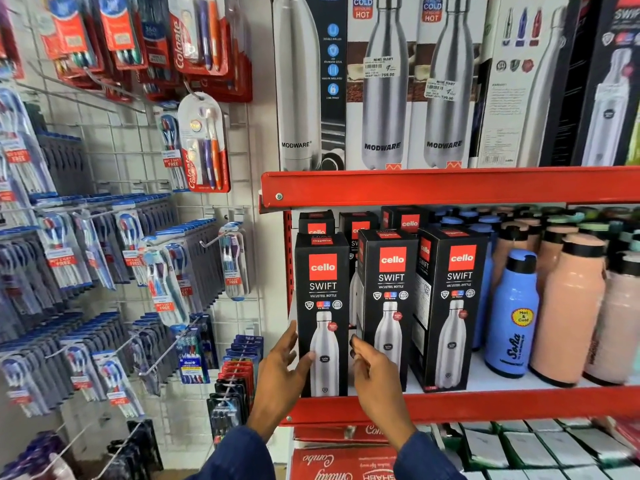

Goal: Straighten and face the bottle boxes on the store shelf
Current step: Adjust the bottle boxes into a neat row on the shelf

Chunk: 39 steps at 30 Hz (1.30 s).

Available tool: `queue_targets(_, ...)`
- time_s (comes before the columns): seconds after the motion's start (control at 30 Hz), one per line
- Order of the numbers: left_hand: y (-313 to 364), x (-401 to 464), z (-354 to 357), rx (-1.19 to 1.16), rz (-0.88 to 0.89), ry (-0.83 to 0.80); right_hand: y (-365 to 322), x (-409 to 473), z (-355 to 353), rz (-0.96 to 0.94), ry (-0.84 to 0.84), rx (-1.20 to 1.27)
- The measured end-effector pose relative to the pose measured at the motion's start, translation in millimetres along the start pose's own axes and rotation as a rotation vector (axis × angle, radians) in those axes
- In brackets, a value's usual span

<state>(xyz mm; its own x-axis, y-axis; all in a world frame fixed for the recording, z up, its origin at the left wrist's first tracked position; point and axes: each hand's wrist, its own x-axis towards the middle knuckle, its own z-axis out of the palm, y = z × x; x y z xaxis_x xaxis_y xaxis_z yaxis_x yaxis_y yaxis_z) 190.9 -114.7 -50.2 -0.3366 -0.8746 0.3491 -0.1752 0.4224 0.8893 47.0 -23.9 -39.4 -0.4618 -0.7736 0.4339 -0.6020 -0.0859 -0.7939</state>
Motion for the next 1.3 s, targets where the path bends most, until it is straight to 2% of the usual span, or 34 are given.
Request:
queue_targets(0.07,4.9,-6.1,-1.5,0.035,0.011,0.120,1.2,-3.5,-4.3,0.008,0.043,0.043)
queue_targets(0.13,14.1,-14.6,-1.6,0.053,0.070,0.348,1.6,-9.6,-12.6,-0.001,0.138,0.081)
queue_targets(0.2,27.5,-23.7,1.0,0.045,0.225,0.520,1.8,-13.1,-23.1,-0.026,0.270,0.103)
queue_targets(0.23,35.5,-28.0,4.1,0.044,0.313,0.545,2.9,-13.1,-28.6,-0.029,0.342,0.115)
queue_targets(0.33,56.7,-37.5,21.6,0.037,0.507,0.478,8.1,-8.3,-44.3,-0.022,0.473,0.145)
queue_targets(0.4,67.1,-41.4,40.6,0.051,0.525,0.391,12.4,-4.9,-55.0,-0.023,0.478,0.137)
queue_targets(0.53,75.5,-44.1,79.5,0.110,0.377,0.171,16.0,-0.6,-73.3,0.004,0.363,0.122)
queue_targets(0.6,74.4,-42.3,96.4,0.155,0.286,0.133,15.3,0.8,-81.1,-0.007,0.299,0.118)
queue_targets(0.8,73.9,-48.3,133.4,0.228,0.107,0.164,26.5,5.8,-92.4,-0.001,0.130,0.073)
queue_targets(1.07,61.1,-25.8,148.6,0.228,0.006,0.179,40.1,23.1,-97.5,0.056,-0.039,-0.012)
queue_targets(1.3,52.7,-17.0,147.2,0.128,0.036,0.178,45.6,31.4,-96.5,0.057,-0.073,-0.042)
